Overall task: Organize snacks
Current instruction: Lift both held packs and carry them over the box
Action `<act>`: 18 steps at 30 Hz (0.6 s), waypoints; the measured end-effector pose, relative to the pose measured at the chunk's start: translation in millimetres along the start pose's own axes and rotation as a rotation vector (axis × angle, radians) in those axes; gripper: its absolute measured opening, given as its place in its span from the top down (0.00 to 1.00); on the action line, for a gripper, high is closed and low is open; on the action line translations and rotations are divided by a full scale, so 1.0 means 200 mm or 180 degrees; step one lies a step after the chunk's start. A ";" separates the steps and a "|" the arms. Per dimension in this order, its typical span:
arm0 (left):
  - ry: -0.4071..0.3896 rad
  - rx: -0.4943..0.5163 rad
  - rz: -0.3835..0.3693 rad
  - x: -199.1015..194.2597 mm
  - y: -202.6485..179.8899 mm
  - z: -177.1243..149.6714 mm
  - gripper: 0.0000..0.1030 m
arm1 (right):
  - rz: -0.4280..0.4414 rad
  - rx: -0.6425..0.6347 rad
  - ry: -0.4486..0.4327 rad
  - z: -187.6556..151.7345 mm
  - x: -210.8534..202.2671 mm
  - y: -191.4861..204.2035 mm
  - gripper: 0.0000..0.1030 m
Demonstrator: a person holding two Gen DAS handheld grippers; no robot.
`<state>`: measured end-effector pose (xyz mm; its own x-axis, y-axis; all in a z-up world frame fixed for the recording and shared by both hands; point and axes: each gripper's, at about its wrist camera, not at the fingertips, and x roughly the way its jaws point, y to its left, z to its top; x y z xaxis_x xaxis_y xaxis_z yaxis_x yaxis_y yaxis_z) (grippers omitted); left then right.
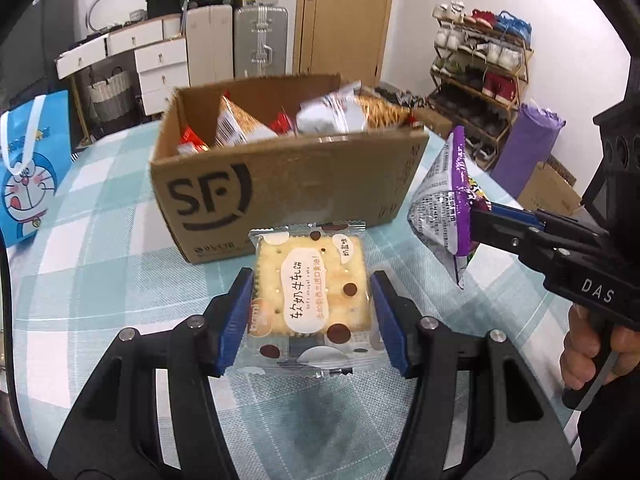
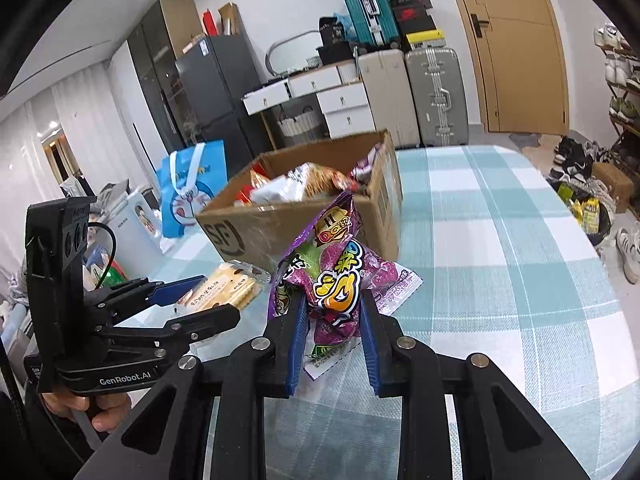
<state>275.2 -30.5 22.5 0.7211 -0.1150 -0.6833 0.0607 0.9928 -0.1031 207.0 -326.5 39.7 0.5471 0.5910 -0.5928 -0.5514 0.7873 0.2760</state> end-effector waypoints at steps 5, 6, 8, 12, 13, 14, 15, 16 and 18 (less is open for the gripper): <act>-0.0194 -0.0036 0.0016 -0.17 0.04 0.05 0.46 | 0.0006 -0.0049 -0.0164 0.05 -0.07 0.06 0.76; -0.0232 -0.0041 0.0022 -0.21 0.03 0.07 0.46 | 0.0006 -0.0059 -0.0193 0.06 -0.09 0.07 0.76; -0.0293 -0.0045 0.0023 -0.25 0.03 0.10 0.46 | 0.0003 -0.0079 -0.0252 0.08 -0.11 0.09 0.76; -0.0423 -0.0057 0.0042 -0.37 0.03 0.16 0.46 | 0.0015 -0.0082 -0.0357 0.14 -0.15 0.14 0.76; -0.0457 -0.0060 0.0054 -0.38 0.03 0.16 0.46 | 0.0020 -0.0085 -0.0379 0.15 -0.15 0.15 0.76; -0.0486 -0.0061 0.0068 -0.41 0.03 0.17 0.46 | 0.0018 -0.0091 -0.0404 0.17 -0.15 0.16 0.76; -0.0509 -0.0065 0.0076 -0.44 0.04 0.18 0.46 | 0.0019 -0.0093 -0.0428 0.18 -0.15 0.17 0.76; -0.0540 -0.0075 0.0091 -0.46 0.05 0.20 0.46 | 0.0036 -0.0093 -0.0452 0.20 -0.15 0.18 0.76; -0.0577 -0.0087 0.0106 -0.49 0.06 0.22 0.46 | 0.0049 -0.0085 -0.0495 0.22 -0.15 0.20 0.76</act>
<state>235.2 -6.3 121.2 0.8351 -0.0717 -0.5454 0.0176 0.9944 -0.1038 196.3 -305.1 102.2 0.6283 0.6247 -0.4637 -0.5758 0.7742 0.2628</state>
